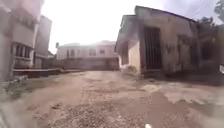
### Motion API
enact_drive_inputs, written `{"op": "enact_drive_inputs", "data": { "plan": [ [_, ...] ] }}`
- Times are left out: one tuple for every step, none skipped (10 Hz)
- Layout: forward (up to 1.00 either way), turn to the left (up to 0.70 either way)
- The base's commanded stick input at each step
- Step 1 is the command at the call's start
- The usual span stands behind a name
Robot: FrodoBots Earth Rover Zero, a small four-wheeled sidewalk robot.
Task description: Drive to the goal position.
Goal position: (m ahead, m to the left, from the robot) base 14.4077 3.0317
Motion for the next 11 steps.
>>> {"op": "enact_drive_inputs", "data": {
  "plan": [
    [0.70,0.08],
    [0.70,0.08],
    [0.70,0.08],
    [0.70,0.08],
    [0.70,0.08],
    [0.70,0.08],
    [0.70,0.08],
    [0.70,0.08],
    [0.70,0.08],
    [0.70,0.08],
    [0.70,0.08]
  ]
}}
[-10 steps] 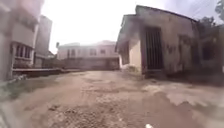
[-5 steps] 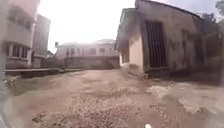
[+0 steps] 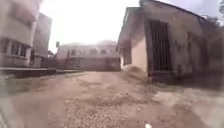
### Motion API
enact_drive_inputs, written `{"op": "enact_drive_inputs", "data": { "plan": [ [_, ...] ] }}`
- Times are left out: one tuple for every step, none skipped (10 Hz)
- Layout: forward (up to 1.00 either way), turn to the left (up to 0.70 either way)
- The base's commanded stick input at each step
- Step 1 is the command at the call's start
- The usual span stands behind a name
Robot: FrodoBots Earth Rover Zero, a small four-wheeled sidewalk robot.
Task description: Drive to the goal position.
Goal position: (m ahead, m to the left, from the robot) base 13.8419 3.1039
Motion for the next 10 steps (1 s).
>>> {"op": "enact_drive_inputs", "data": {
  "plan": [
    [0.70,0.08],
    [0.70,0.08],
    [0.70,0.08],
    [0.70,0.08],
    [0.70,0.08],
    [0.70,0.08],
    [0.70,0.08],
    [0.70,0.08],
    [0.70,0.08],
    [0.70,0.08]
  ]
}}
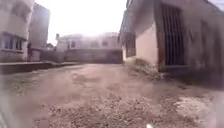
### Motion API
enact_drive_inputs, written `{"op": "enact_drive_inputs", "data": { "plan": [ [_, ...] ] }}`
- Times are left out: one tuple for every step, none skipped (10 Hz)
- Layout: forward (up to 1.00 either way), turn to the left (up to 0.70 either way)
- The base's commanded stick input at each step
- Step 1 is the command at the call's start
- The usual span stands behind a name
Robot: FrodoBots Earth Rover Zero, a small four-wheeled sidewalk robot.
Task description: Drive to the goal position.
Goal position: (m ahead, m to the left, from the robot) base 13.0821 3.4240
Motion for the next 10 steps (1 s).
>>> {"op": "enact_drive_inputs", "data": {
  "plan": [
    [0.70,0.09],
    [0.70,0.08],
    [0.70,0.08],
    [0.70,0.08],
    [0.70,0.08],
    [0.70,0.08],
    [0.70,0.08],
    [0.70,0.08],
    [0.70,0.08],
    [0.70,0.08]
  ]
}}
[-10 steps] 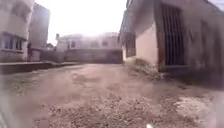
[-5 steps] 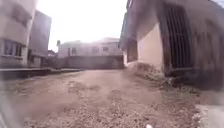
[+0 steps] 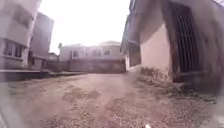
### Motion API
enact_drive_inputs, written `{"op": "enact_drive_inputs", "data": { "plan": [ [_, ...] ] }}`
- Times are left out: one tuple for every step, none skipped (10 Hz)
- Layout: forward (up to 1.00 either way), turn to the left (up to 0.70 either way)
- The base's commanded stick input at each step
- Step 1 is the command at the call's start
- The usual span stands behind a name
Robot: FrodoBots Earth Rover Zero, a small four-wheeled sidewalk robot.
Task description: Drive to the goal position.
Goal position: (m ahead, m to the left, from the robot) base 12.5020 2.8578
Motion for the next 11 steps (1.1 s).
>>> {"op": "enact_drive_inputs", "data": {
  "plan": [
    [0.70,0.08],
    [0.70,0.08],
    [0.70,0.08],
    [0.70,0.08],
    [0.70,0.08],
    [0.70,0.08],
    [0.70,0.08],
    [0.70,0.08],
    [0.70,0.08],
    [0.70,0.08],
    [0.70,0.08]
  ]
}}
